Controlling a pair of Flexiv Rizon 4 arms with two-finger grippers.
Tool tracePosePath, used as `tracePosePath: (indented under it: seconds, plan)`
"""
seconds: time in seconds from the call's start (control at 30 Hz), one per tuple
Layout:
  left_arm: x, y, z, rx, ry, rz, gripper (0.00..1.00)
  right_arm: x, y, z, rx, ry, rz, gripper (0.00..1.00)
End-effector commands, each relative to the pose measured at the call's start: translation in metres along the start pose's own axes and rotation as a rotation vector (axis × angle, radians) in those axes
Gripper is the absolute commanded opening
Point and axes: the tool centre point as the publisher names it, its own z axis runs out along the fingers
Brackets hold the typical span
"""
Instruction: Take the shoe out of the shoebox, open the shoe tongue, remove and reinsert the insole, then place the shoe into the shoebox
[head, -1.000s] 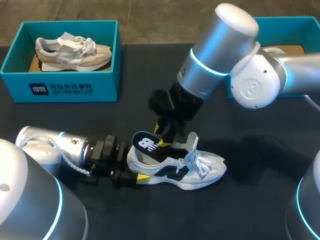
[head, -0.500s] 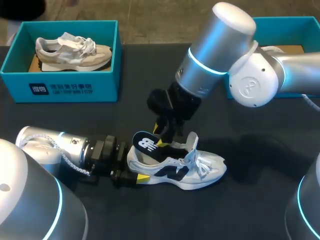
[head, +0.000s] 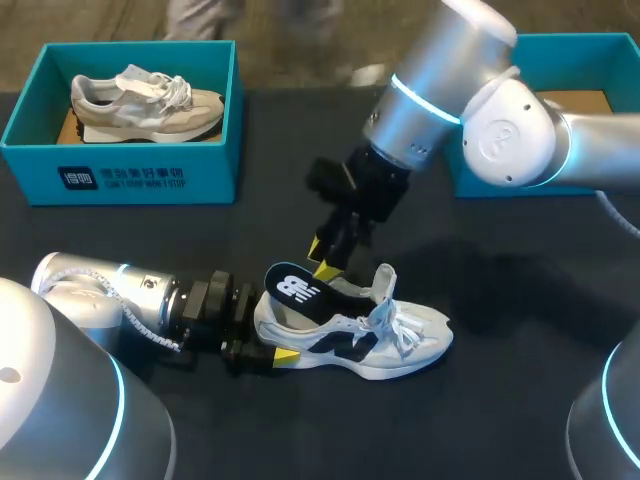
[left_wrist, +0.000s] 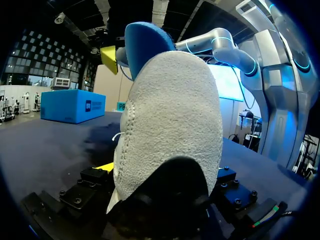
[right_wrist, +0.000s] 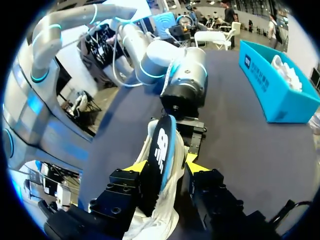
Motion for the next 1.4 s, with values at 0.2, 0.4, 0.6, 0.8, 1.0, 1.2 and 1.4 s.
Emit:
tracePosePath:
  seconds: [0.2,0.4,0.6,0.8,1.0,1.2,1.4]
  plan:
    - [0.0,0.001,0.0,-0.001,-0.002,-0.001,0.0,-0.007,-0.002,0.018,0.003,0.056,0.032,0.45]
    - [0.0,0.001,0.0,-0.001,-0.002,-0.001,0.0,-0.003,-0.004,0.024,0.006,0.079,0.058,0.42]
    - [0.0,0.001,0.0,-0.001,-0.002,-0.001,0.0,0.0,-0.005,0.03,0.004,0.107,0.068,0.38]
    - [0.0,0.001,0.0,-0.001,-0.002,-0.001,0.0,0.0,-0.004,0.038,0.001,0.141,0.074,0.32]
    - [0.0,0.001,0.0,-0.001,-0.002,-0.001,0.0,0.001,-0.004,0.04,0.001,0.153,0.076,0.05]
    - [0.0,0.001,0.0,-0.001,-0.002,-0.001,0.0,0.004,-0.001,0.04,-0.015,0.17,0.058,0.0]
    - [0.0,0.001,0.0,-0.001,-0.002,-0.001,0.0,0.007,0.005,0.034,-0.041,0.164,0.022,0.0]
